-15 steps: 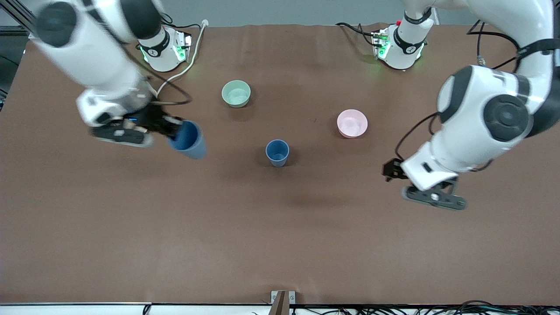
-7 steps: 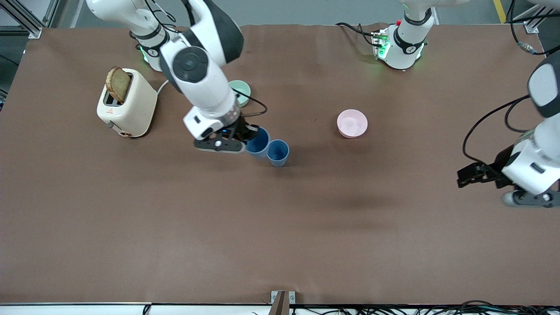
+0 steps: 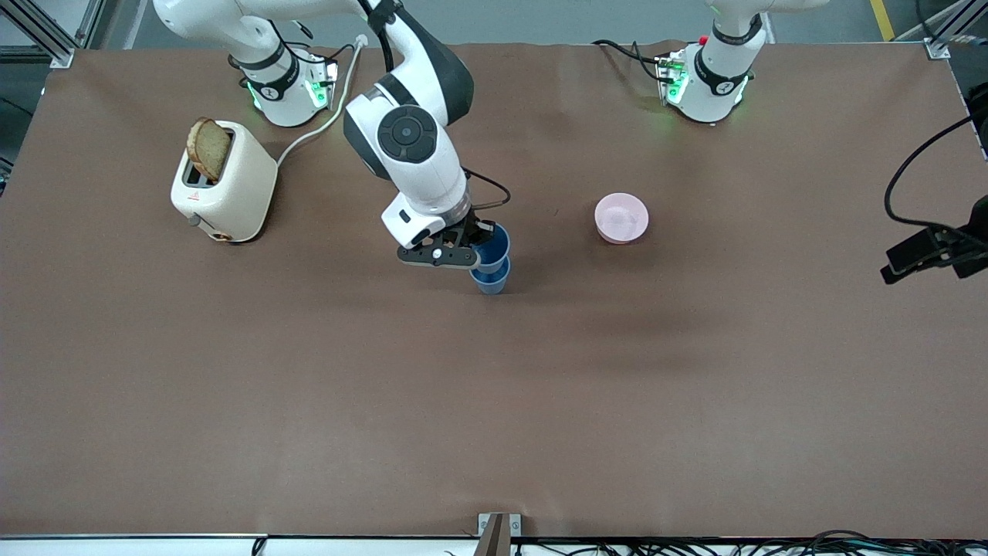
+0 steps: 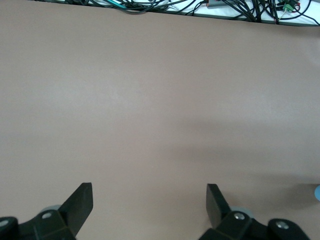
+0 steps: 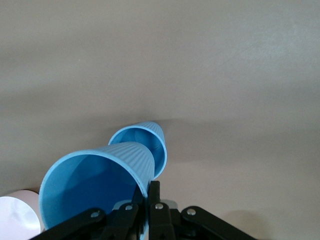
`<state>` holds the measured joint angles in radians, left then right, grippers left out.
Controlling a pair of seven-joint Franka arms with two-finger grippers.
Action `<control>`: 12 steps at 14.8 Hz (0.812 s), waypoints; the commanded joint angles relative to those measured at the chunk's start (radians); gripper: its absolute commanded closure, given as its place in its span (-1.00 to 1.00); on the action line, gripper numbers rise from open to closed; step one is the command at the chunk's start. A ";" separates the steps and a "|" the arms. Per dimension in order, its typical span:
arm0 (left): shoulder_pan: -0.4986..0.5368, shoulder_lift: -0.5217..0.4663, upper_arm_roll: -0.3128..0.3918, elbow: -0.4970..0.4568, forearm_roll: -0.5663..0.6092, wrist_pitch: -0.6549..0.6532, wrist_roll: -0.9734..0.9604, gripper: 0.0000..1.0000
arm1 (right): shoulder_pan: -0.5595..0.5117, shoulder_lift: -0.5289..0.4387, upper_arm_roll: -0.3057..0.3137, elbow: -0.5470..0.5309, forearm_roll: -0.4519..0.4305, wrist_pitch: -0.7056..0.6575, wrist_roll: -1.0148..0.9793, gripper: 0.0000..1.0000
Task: Stack blue cups with both arms
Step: 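Lower the held cup into the placed cup and open the right gripper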
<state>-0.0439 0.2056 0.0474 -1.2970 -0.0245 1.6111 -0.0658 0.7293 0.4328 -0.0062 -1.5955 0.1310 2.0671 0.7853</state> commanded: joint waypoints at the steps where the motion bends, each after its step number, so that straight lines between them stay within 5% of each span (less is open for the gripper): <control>1: -0.013 -0.055 0.006 -0.039 -0.009 -0.010 0.003 -1.00 | 0.024 0.009 -0.011 -0.026 0.009 0.034 0.020 0.95; 8: -0.014 -0.143 -0.004 -0.171 -0.008 -0.005 0.006 -1.00 | 0.035 0.040 -0.012 -0.047 0.001 0.094 0.017 0.83; 12: -0.007 -0.158 -0.017 -0.208 -0.009 0.004 0.006 -1.00 | 0.027 0.038 -0.014 -0.047 -0.002 0.085 0.014 0.39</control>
<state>-0.0545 0.0818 0.0339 -1.4606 -0.0246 1.5943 -0.0652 0.7495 0.4851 -0.0082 -1.6253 0.1310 2.1464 0.7889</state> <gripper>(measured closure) 0.000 0.784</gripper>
